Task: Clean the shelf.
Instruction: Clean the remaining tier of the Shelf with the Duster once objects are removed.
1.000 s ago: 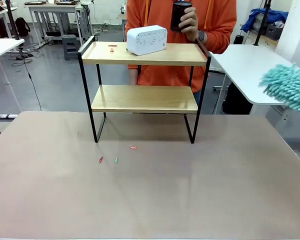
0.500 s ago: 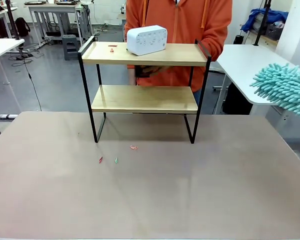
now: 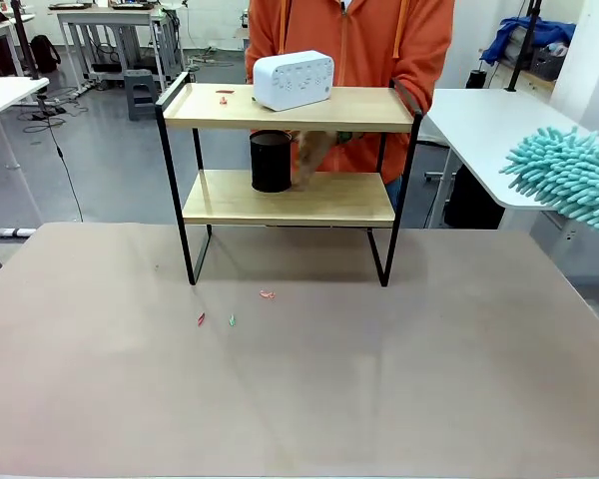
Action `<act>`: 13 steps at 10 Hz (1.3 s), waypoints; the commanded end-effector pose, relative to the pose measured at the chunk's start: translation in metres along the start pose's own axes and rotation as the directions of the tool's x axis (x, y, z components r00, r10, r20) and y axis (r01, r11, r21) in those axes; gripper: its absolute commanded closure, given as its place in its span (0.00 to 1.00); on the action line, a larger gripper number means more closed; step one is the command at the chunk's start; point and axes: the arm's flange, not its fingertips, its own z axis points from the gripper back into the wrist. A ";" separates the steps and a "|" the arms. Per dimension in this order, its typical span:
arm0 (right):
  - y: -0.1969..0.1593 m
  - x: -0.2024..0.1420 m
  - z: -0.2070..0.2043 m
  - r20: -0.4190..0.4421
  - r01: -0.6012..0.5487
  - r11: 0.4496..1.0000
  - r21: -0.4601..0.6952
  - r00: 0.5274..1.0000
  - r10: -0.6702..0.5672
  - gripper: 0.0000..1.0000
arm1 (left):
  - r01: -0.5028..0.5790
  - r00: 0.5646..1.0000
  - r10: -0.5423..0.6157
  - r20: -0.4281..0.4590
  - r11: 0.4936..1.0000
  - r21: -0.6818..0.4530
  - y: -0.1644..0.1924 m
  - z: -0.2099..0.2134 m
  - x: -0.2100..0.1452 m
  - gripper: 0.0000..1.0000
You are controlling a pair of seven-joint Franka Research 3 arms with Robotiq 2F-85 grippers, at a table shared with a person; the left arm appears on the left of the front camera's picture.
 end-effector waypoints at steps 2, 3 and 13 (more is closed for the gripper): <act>-0.002 0.000 0.005 0.001 -0.019 1.000 0.004 1.000 0.019 0.88 | -0.009 1.000 0.009 0.006 1.000 -0.011 -0.003 -0.001 0.001 0.00; -0.002 0.000 0.005 0.001 -0.019 1.000 0.004 1.000 0.019 0.88 | -0.009 1.000 0.009 0.006 1.000 -0.011 -0.003 -0.001 0.001 0.00; 0.123 0.095 -0.015 0.072 -0.218 0.951 -0.219 0.968 0.239 0.88 | -0.009 1.000 0.009 0.006 1.000 -0.011 -0.003 -0.001 0.001 0.00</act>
